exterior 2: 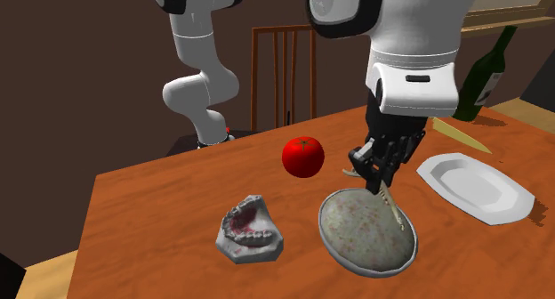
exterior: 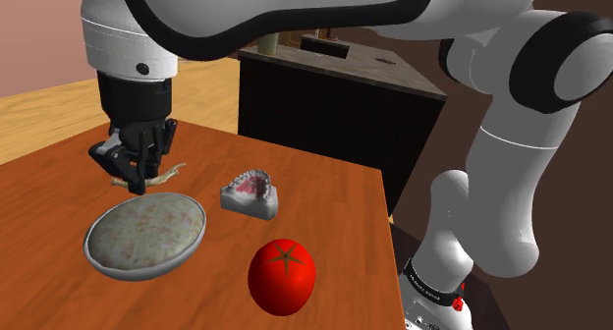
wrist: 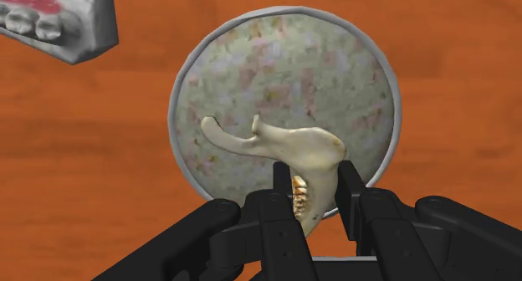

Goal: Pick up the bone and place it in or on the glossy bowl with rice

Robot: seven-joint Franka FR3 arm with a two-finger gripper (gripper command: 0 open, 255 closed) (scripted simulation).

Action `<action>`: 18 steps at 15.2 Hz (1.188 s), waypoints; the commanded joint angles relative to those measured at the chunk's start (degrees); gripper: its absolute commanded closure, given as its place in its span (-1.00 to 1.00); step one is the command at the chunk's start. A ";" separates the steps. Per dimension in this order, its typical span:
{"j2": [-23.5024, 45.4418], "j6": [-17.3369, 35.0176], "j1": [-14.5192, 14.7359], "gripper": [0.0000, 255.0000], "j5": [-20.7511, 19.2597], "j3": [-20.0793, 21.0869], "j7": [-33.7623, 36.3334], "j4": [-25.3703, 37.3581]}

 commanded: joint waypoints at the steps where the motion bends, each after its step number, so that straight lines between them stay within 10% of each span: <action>1: -0.19 1.12 0.31 1.00 -0.07 0.22 0.64 -1.30; 18: 1.13 10.74 0.32 1.00 -0.23 0.18 0.56 -9.62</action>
